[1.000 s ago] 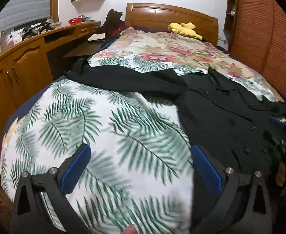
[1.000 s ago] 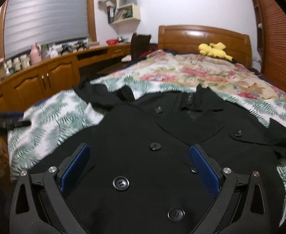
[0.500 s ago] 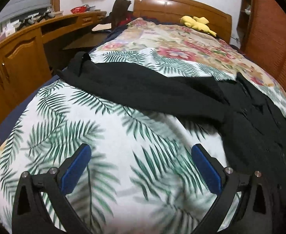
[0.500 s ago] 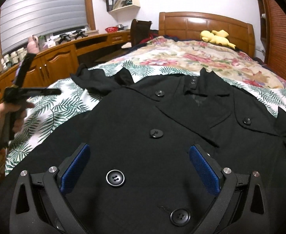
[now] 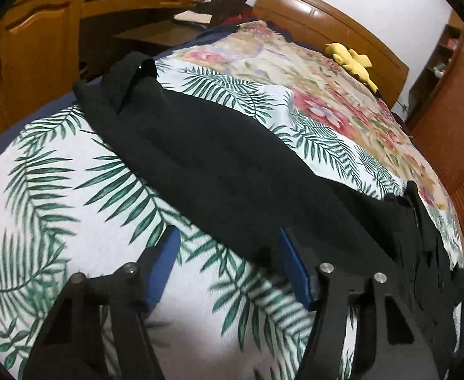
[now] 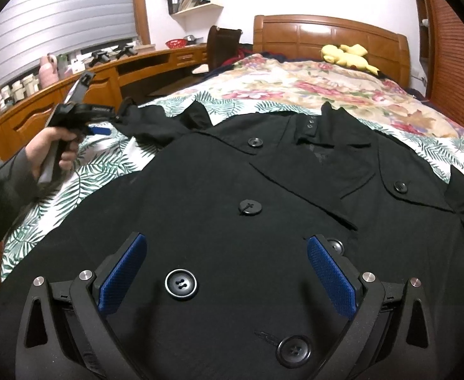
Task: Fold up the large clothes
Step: 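Move the left gripper down to the coat sleeve nearest it, then close the left gripper on the sleeve cuff and lift it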
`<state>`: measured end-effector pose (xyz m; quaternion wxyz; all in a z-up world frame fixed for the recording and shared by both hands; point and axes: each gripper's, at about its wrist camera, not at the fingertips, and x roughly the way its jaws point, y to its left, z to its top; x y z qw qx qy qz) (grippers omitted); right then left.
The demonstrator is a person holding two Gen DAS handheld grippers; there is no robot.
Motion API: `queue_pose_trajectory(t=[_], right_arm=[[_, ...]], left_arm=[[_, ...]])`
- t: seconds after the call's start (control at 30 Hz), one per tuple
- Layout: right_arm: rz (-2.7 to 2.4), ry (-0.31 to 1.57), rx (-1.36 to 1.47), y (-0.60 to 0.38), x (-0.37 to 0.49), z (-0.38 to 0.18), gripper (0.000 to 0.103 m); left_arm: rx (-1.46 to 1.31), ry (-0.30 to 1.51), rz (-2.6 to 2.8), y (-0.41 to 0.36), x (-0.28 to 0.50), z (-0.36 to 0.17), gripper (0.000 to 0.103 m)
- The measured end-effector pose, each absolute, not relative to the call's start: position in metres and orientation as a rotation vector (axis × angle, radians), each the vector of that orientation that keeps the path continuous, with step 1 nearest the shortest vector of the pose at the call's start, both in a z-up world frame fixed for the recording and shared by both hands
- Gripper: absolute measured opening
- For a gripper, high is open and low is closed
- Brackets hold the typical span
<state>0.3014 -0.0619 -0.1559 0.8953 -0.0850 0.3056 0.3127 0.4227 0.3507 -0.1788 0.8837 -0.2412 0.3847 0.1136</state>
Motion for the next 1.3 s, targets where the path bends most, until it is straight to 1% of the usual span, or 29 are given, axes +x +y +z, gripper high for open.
queue_pose_trajectory(t=[0.03, 0.07, 0.13, 0.2, 0.23, 0.27, 0.33, 0.37, 0.5, 0.63, 0.8, 0.93, 1.07, 1.3], right_arm=[[0.649, 0.634, -0.174, -0.062, 0.301, -0.156, 0.103], [0.651, 0.635, -0.170, -0.063, 0.301, -0.156, 0.103], [0.657, 0.640, -0.156, -0.065, 0.303, -0.156, 0.103], [0.659, 0.646, -0.142, -0.067, 0.305, -0.156, 0.103], [0.659, 0.647, -0.139, -0.067, 0.305, -0.156, 0.103], [0.658, 0.647, -0.136, -0.068, 0.305, -0.156, 0.103], [0.659, 0.648, -0.133, -0.068, 0.304, -0.155, 0.103], [0.658, 0.647, -0.135, -0.068, 0.304, -0.155, 0.103], [0.661, 0.643, -0.136, -0.069, 0.304, -0.154, 0.103], [0.668, 0.648, -0.111, -0.074, 0.306, -0.150, 0.103], [0.649, 0.622, -0.088, -0.090, 0.303, -0.133, 0.103], [0.643, 0.600, -0.079, -0.102, 0.294, -0.119, 0.103], [0.637, 0.571, -0.080, -0.110, 0.284, -0.106, 0.103], [0.635, 0.520, -0.094, -0.110, 0.273, -0.089, 0.103]], left_arm=[[-0.519, 0.807, 0.233, 0.352, 0.427, -0.182, 0.059], [-0.541, 0.818, 0.224, 0.353, 0.432, -0.187, 0.053], [-0.584, 0.838, 0.229, 0.358, 0.437, -0.195, 0.046], [-0.606, 0.836, 0.246, 0.360, 0.438, -0.198, 0.043], [-0.600, 0.835, 0.250, 0.360, 0.439, -0.197, 0.038], [-0.596, 0.841, 0.252, 0.359, 0.440, -0.198, 0.024], [-0.591, 0.865, 0.228, 0.356, 0.444, -0.198, 0.004], [-0.580, 0.868, 0.222, 0.352, 0.445, -0.197, 0.000], [-0.472, 0.834, 0.254, 0.335, 0.448, -0.175, 0.000], [-0.380, 0.783, 0.227, 0.304, 0.443, -0.137, 0.000], [-0.263, 0.738, 0.144, 0.246, 0.428, -0.084, 0.000], [-0.202, 0.710, 0.053, 0.199, 0.408, -0.054, 0.000], [-0.163, 0.717, -0.005, 0.165, 0.387, -0.042, 0.000], [-0.058, 0.747, -0.015, 0.141, 0.366, -0.039, 0.000]])
